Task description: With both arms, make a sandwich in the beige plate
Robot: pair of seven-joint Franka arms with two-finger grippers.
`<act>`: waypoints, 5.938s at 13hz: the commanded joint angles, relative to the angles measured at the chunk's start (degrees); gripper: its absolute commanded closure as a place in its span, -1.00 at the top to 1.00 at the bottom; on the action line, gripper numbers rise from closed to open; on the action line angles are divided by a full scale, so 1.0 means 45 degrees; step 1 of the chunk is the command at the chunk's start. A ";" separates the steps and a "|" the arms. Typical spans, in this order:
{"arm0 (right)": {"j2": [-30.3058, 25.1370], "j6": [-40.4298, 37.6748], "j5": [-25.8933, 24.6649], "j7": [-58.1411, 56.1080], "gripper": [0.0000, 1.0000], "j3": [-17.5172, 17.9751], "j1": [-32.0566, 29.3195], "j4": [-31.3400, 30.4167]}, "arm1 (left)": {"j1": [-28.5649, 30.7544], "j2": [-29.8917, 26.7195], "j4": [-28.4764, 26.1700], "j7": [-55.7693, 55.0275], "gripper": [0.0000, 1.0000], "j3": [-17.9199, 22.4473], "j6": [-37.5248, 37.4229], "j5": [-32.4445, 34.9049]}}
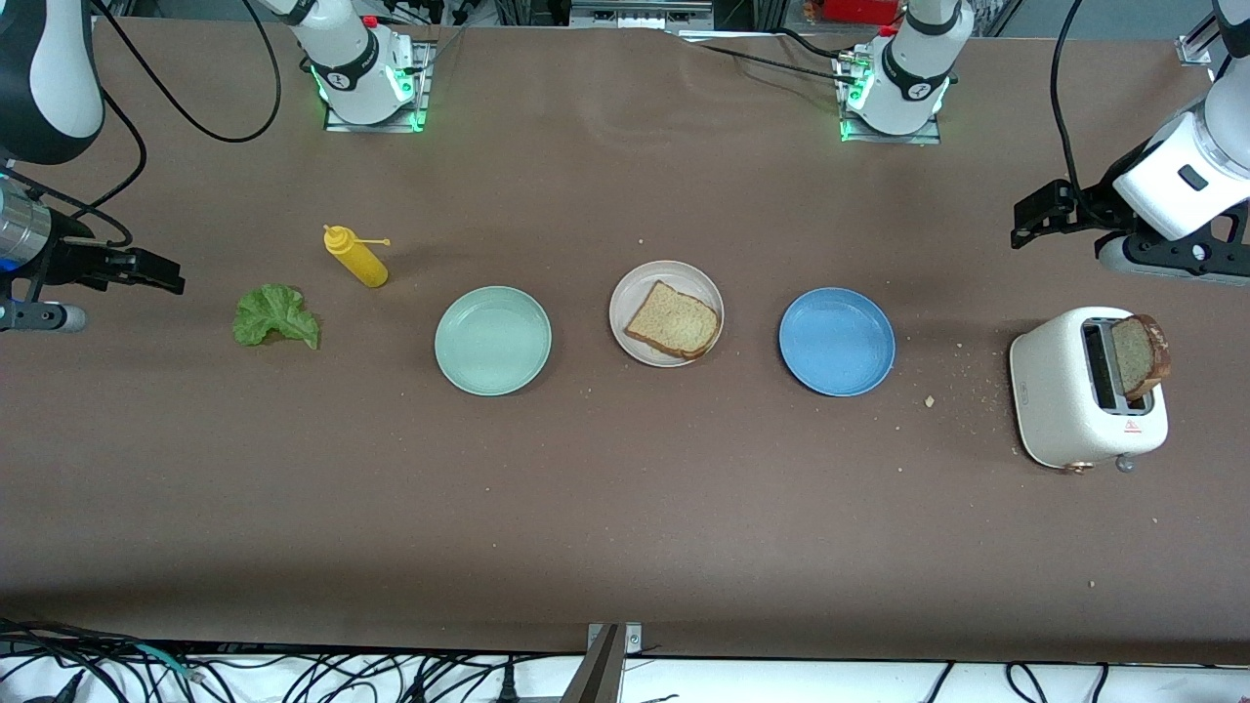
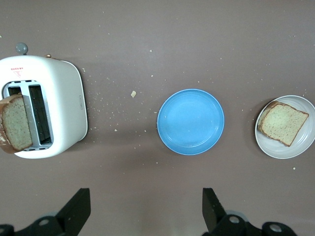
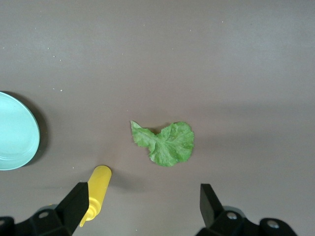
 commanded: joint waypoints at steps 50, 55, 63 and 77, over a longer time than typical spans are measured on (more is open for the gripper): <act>-0.1369 0.0916 0.7265 -2.0300 0.99 -0.3059 -0.0118 -0.7086 | 0.0121 -0.0194 -0.0056 0.0057 1.00 0.0037 -0.0158 -0.0267; 0.1012 0.0818 1.0058 -2.5362 0.99 -0.3841 -0.0196 -0.7361 | 0.0121 -0.0194 -0.0056 0.0057 1.00 0.0037 -0.0158 -0.0267; 0.3711 -0.0996 1.2835 -2.9995 0.99 -0.3862 -0.0724 -0.7478 | 0.0180 -0.0194 -0.0056 0.0057 1.00 0.0056 -0.0158 -0.0267; 0.5157 -0.1682 1.5589 -3.1816 0.81 -0.3004 -0.0255 -0.7381 | 0.0219 -0.0175 -0.0056 0.0077 1.00 0.0037 -0.0158 -0.0267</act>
